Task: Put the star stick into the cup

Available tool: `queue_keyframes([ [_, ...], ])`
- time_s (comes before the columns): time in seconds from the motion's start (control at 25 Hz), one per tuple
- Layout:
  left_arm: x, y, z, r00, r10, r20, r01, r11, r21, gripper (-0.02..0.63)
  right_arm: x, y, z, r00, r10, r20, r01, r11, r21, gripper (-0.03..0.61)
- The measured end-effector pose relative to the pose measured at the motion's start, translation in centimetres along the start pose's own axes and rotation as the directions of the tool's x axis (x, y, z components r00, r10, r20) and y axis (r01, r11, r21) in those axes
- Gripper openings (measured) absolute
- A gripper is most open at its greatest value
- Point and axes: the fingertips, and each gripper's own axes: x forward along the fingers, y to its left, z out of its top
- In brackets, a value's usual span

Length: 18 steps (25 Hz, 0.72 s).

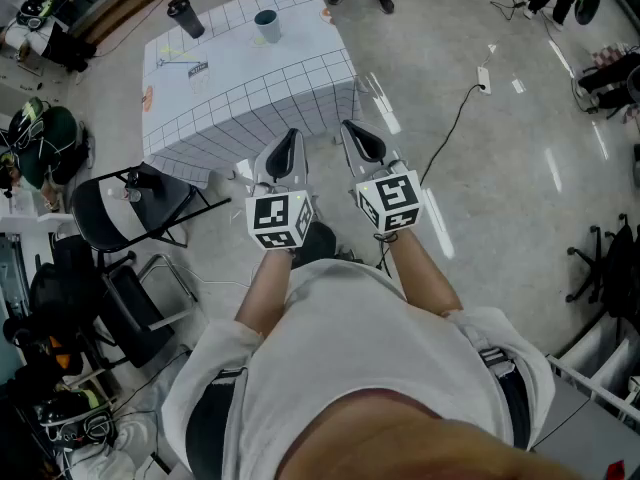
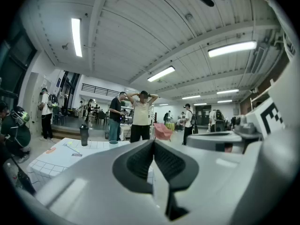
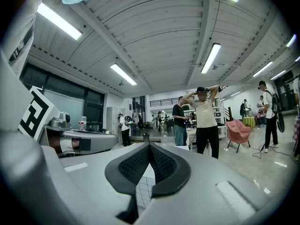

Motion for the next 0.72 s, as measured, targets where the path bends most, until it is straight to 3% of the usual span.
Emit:
queue_keyframes([
  [0.4,9.8,5.0,1.0,0.998,-0.068,-0.006,0.068,0.998,0.004,0.003,9.3,-4.3,0.4,0.998,-0.049,-0.032,0.049,0.999,0.000,0.000],
  [0.72,15.3,11.6,1.4,0.995,-0.092,-0.027,0.093,0.996,0.004,0.003,18.0,-4.6,0.4,0.997,-0.042,-0.064,0.044,0.998,0.038,0.000],
])
